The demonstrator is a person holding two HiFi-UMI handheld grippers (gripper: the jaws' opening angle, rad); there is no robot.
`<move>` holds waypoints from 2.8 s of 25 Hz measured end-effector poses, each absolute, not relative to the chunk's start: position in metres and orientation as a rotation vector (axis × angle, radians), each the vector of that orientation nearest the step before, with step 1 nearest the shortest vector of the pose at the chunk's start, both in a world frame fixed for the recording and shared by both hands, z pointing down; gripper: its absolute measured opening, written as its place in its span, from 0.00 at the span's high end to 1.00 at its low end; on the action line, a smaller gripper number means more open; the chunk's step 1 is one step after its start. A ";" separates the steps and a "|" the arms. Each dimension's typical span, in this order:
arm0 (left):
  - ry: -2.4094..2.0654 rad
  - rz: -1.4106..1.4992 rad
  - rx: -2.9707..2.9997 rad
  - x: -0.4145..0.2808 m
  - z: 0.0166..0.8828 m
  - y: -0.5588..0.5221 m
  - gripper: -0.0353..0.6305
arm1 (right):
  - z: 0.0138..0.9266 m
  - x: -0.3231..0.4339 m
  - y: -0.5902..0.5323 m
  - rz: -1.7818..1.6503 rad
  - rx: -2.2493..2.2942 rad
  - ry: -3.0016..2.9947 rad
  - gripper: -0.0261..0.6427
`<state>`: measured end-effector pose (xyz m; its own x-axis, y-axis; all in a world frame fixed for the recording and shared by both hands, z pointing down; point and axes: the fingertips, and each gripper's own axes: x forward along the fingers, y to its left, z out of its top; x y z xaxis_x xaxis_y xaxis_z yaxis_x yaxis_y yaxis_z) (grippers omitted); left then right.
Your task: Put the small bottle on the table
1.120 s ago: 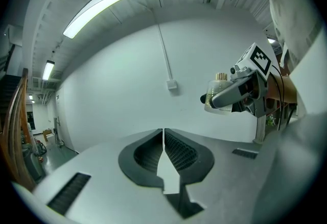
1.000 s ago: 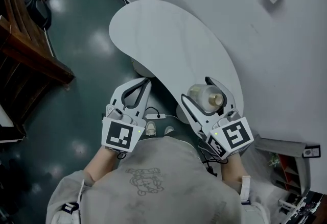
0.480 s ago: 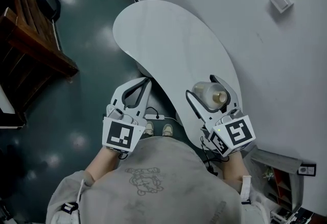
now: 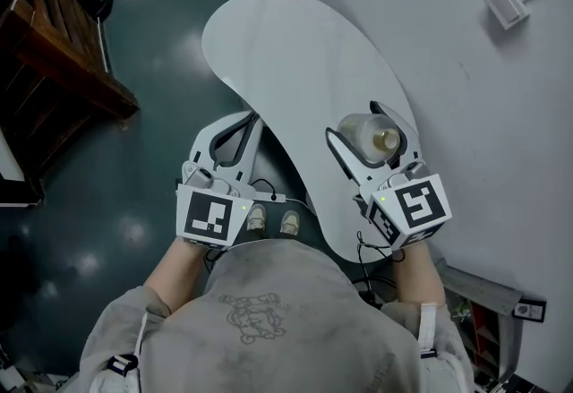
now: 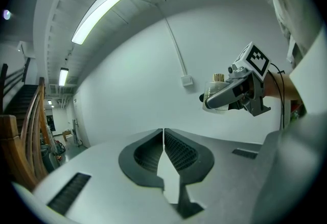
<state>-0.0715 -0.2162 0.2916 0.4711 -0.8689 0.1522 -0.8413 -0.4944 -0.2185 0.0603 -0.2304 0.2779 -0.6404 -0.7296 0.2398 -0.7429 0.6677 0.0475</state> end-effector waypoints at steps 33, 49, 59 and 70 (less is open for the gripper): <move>1.514 -0.498 -2.620 -0.107 0.445 -0.390 0.91 | 0.503 -0.028 -0.435 0.271 1.098 -2.401 0.45; 1.536 -0.558 -2.711 -0.111 0.561 -0.418 0.91 | 0.652 -0.037 -0.461 0.401 1.101 -2.296 0.44; 1.519 -0.631 -2.744 -0.109 0.599 -0.411 0.91 | 0.697 -0.039 -0.458 0.434 1.089 -2.244 0.44; 1.497 -0.667 -2.773 -0.109 0.611 -0.398 0.91 | 0.703 -0.039 -0.458 0.377 1.144 -2.288 0.44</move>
<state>-0.1089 -0.3981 0.6111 0.4831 -0.7825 0.3929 -0.8152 -0.5657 -0.1243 -0.0393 -0.4580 0.7033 -0.4871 -0.6473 0.5863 -0.8011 0.5985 -0.0047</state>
